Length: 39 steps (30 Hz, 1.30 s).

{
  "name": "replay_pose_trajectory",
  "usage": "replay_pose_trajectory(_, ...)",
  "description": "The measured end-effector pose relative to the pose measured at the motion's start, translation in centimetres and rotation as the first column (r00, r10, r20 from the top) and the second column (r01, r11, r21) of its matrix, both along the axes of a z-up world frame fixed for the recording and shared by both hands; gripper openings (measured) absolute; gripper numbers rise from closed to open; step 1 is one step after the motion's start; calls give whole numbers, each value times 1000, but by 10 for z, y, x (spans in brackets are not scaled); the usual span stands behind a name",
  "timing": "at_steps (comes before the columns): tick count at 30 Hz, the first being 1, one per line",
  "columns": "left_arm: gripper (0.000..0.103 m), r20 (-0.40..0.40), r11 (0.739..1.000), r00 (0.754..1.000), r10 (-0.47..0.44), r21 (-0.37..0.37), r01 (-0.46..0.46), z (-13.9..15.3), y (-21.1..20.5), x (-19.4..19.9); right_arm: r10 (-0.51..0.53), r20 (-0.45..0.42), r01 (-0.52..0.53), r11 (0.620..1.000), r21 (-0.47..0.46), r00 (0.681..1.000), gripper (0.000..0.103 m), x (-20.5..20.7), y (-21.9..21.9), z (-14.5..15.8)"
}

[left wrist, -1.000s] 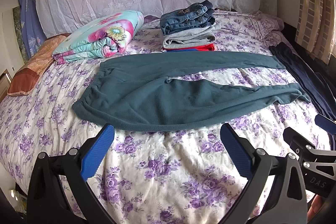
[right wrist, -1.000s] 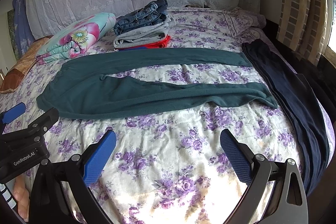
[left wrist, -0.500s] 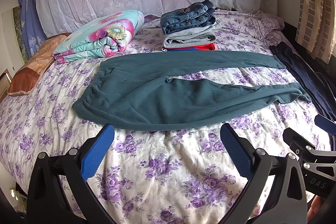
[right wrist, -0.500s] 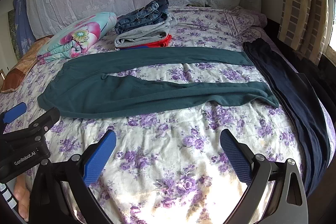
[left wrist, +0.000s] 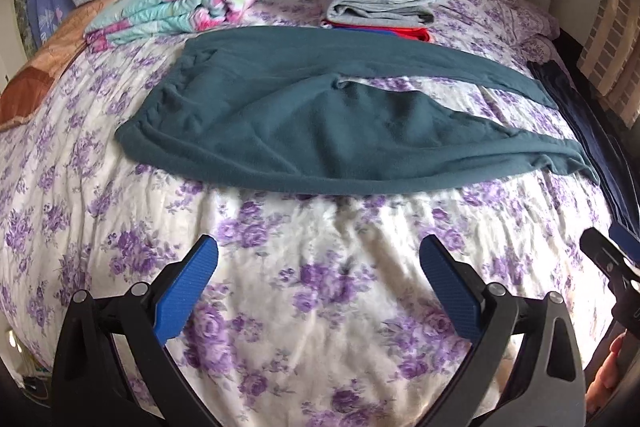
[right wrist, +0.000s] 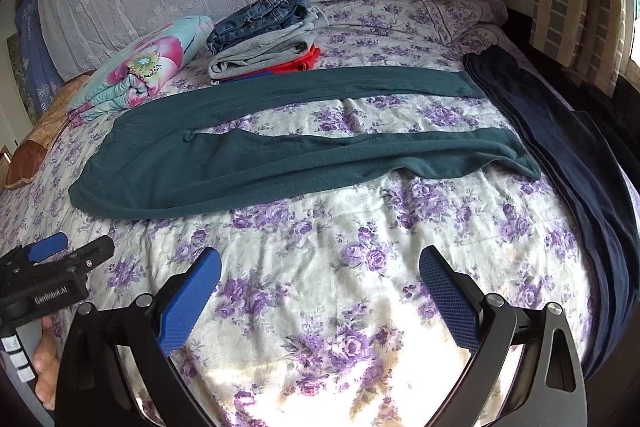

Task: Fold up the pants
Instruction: 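Grasp the teal pants waistband with the left gripper while the right gripper grasps a leg cuff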

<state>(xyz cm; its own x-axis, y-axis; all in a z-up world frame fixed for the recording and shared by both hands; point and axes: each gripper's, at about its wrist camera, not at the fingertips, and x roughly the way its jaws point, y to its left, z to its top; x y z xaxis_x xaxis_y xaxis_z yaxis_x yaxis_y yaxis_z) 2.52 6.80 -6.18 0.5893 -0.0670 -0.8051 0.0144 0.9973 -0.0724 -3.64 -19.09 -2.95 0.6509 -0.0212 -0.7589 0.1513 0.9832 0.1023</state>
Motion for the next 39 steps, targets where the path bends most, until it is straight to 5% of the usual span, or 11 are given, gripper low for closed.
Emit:
replay_pose_trajectory(4,98,-19,988,992,123,-89,-124,3,62,30,8,-9,-8,1000,8,1000,99,3,-4,-5)
replay_pose_trajectory(11,92,-198,935,968,155,-287,-209,-35,117,79,-2,-31,2,1000,9,1000,99,7,-11,-11)
replay_pose_trajectory(12,85,-203,935,965,168,-279,-222,-38,118,82,-9,-36,9,1000,8,999,100,7,-15,-11)
replay_pose_trajectory(14,41,-176,943,961,212,-223,-248,-38,121,89,-25,-39,25,1000,-4,999,99,6,-25,-10)
replay_pose_trajectory(16,10,-178,938,957,230,-220,-266,-40,131,98,-49,-33,48,999,-26,998,99,2,-40,-6)
replay_pose_trajectory(20,7,-134,924,965,225,-284,-255,-39,141,94,-136,-43,134,990,-44,990,99,-3,-88,4)
replay_pose_trajectory(30,6,-68,940,975,211,-260,-222,-43,137,87,-283,-186,331,884,329,941,98,58,-225,-18)
replay_pose_trajectory(36,7,-73,938,977,202,-273,-214,-46,141,87,-319,-312,440,746,500,895,60,92,-256,-68)
replay_pose_trajectory(38,7,-69,942,976,204,-258,-215,-47,140,88,-344,-301,456,716,528,889,38,96,-260,-79)
replay_pose_trajectory(39,7,-68,944,976,206,-251,-216,-47,139,88,-358,-285,457,707,540,889,13,97,-263,-84)
